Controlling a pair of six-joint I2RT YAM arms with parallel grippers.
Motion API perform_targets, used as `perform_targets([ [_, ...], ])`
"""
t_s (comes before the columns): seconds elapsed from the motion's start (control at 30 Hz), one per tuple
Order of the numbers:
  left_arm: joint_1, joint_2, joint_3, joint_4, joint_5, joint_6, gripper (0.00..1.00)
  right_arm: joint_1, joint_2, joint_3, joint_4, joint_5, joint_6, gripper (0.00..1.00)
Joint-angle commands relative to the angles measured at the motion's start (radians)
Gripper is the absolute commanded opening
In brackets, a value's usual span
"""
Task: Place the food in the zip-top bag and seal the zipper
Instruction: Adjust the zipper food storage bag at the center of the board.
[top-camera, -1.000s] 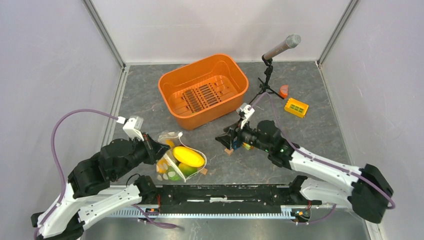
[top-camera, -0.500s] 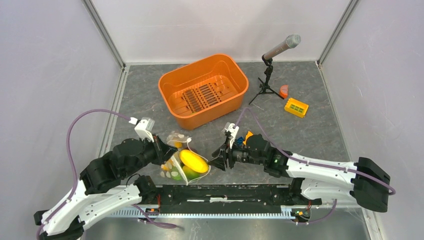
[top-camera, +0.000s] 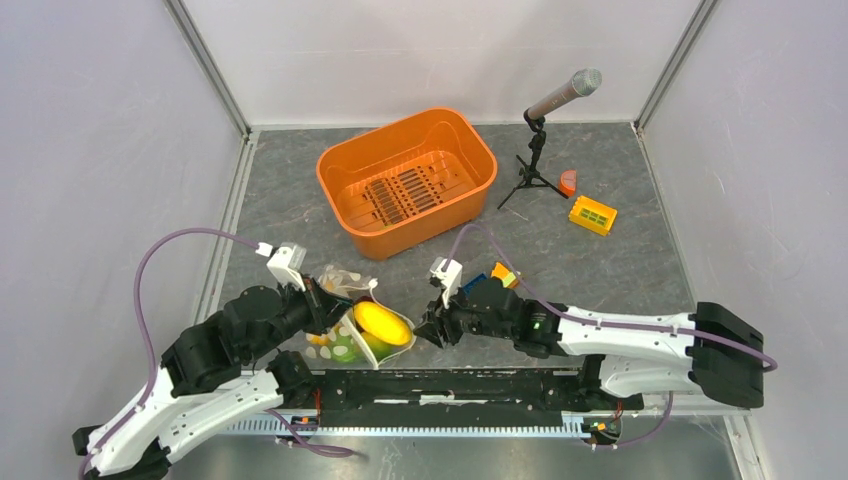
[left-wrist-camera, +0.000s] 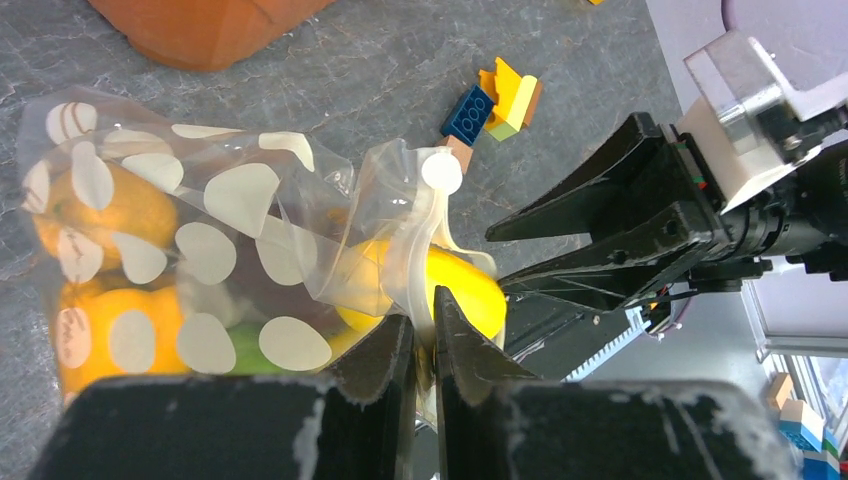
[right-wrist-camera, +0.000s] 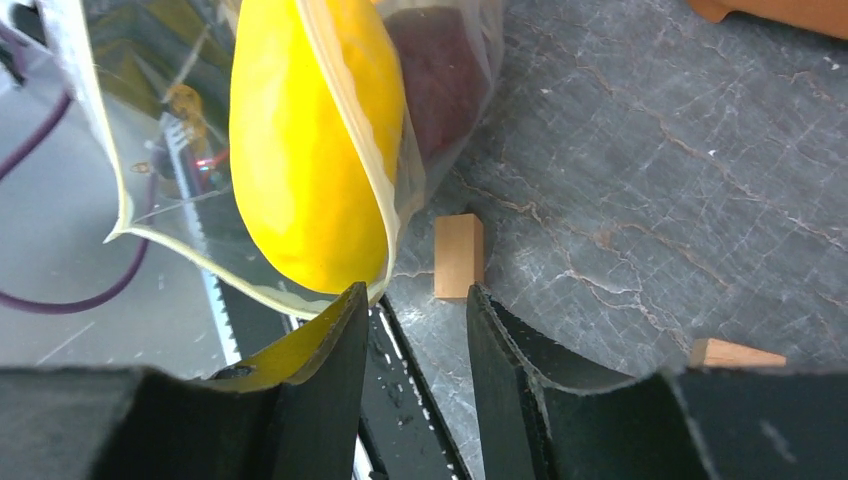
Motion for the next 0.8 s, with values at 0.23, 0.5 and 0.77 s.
perform_targets([
  [0.23,-0.003,-0.042,-0.015,0.085,-0.004,-0.003,0.16,0.041,0.099,0.102,0.005,0.135,-0.047,0.40],
  [0.5,-0.002,-0.082,-0.047,0.085,-0.017,-0.025,0.16,0.042,0.144,0.098,0.093,0.094,0.000,0.41],
  [0.77,-0.002,-0.086,-0.061,0.090,-0.021,-0.032,0.17,0.042,0.134,0.080,0.143,0.097,0.053,0.40],
])
